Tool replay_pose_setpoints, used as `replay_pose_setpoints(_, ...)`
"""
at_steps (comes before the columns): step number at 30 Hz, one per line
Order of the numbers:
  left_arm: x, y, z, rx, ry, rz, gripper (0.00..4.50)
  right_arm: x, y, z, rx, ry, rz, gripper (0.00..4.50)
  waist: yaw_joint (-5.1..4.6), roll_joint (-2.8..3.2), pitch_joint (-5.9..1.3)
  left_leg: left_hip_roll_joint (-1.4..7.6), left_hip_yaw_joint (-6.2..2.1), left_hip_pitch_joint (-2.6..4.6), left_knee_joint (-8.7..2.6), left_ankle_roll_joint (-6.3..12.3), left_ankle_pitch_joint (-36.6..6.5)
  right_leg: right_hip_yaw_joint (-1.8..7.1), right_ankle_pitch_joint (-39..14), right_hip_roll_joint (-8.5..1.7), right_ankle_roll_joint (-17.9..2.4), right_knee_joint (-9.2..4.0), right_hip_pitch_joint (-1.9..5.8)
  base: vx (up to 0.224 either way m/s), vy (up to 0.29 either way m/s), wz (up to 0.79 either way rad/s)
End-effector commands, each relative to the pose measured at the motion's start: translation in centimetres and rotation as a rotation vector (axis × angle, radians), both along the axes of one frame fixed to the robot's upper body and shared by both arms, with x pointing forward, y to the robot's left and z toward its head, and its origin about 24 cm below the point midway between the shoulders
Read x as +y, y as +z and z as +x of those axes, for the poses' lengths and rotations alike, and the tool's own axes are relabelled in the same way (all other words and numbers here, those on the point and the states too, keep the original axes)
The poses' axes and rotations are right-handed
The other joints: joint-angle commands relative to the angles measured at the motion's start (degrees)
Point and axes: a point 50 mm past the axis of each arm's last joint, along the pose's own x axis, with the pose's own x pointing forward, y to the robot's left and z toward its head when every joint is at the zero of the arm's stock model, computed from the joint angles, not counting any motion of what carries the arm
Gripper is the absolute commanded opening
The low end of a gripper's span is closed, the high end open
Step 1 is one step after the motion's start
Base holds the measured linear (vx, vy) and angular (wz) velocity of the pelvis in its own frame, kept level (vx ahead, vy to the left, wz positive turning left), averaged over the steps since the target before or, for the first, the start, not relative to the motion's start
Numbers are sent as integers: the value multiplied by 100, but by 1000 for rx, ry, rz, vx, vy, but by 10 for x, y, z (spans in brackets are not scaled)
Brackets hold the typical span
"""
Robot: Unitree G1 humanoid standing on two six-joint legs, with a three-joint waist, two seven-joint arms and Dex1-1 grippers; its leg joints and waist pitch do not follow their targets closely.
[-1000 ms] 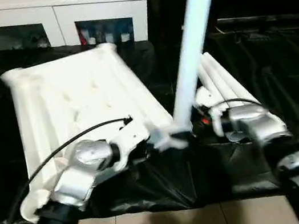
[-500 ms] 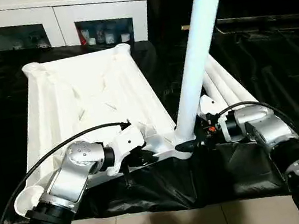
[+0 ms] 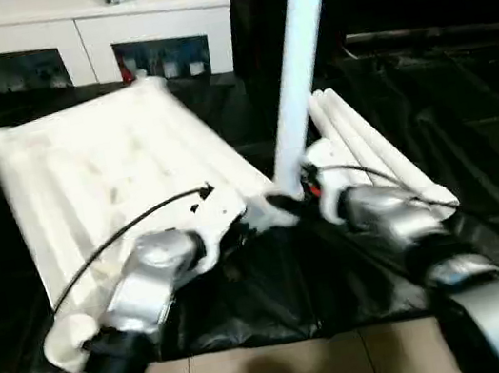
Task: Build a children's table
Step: Rotate leg to tighten
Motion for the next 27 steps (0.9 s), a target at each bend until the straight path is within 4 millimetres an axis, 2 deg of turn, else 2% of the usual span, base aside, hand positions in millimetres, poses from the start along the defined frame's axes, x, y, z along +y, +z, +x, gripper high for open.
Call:
replay_pose_setpoints(1, -31, 24, 7, -102, 16, -93, 0, 27, -6, -4, 60, -7, 21, 274, 3, 37, -415, 261, -133, 92, -438, -111, -1689, 296, -2322, -530, -837, -568, 190, 0, 0, 0)
replay_pose_setpoints(3, -37, 26, 7, -114, 29, -104, 0, 32, -5, -4, 55, -14, 29, 274, 32, 43, -430, 250, -98, 99, -414, -42, -1529, 316, -1900, -524, -927, -541, 186, 26, 1, 2)
replay_pose_setpoints(4, -40, 27, 7, -119, 30, -112, 0, 34, -4, -4, 50, -11, 34, 309, 41, -20, -452, 244, -89, 38, -411, 45, -1276, 312, -1545, -520, -973, -493, 245, 52, 2, 4)
replay_pose_setpoints(5, -42, 27, 7, -121, 30, -118, 0, 36, -4, -4, 47, -12, 35, 344, 65, -3, -464, 243, -79, 34, -399, 90, -1143, 318, -1346, -526, -1006, -463, 252, 59, 0, 1)
replay_pose_setpoints(7, -45, 27, 6, -124, 19, -124, 0, 37, -3, -4, 45, -4, 39, 344, 101, 12, -476, 244, -58, 30, -383, 232, -789, 319, -752, -511, -1139, -401, 268, 53, -3, 1)
replay_pose_setpoints(9, -46, 26, 4, -125, -6, -122, 0, 37, -2, -3, 38, 12, 36, 377, 127, 8, -470, 237, -47, 21, -382, 308, -685, 318, -589, -515, -1190, -391, 284, 0, 0, 0)
replay_pose_setpoints(14, -44, 24, 0, -114, -71, -119, 0, 25, 3, 0, -11, 60, -8, 388, 135, 42, -429, 252, -58, 55, -414, 171, -1116, 315, -1296, -529, -1075, -475, 267, 0, 0, 0)
replay_pose_setpoints(15, -43, 24, -1, -111, -82, -119, 0, 24, 3, -1, -17, 77, -12, 388, 129, 32, -428, 257, -58, 59, -416, 148, -1168, 318, -1361, -522, -1045, -483, 263, 0, 0, 0)
replay_pose_setpoints(16, -41, 23, -3, -104, -114, -117, 0, 19, 4, -2, -31, 127, -20, 388, 136, 50, -430, 259, -65, 55, -419, 142, -1172, 319, -1353, -531, -1046, -482, 270, 0, 0, 0)
replay_pose_setpoints(21, -33, 18, -10, -85, -214, -97, 0, 0, 3, -7, -46, 286, -60, 388, 143, 58, -430, 263, -63, 48, -412, 219, -1136, 317, -1192, -520, -1153, -469, 279, 0, 0, 0)
replay_pose_setpoints(22, -32, 17, -11, -80, -229, -93, 0, -4, 3, -8, -44, 314, -71, 388, 150, 93, -429, 265, -64, 52, -410, 225, -1144, 322, -1177, -523, -1160, -469, 279, 0, 0, 0)
replay_pose_setpoints(27, -25, 14, -17, -45, -327, -86, 0, -20, 4, -16, -32, 489, -107, 388, 164, 86, -425, 276, -68, 64, -410, 222, -1299, 319, -1319, -529, -1226, -486, 285, 0, 0, 0)
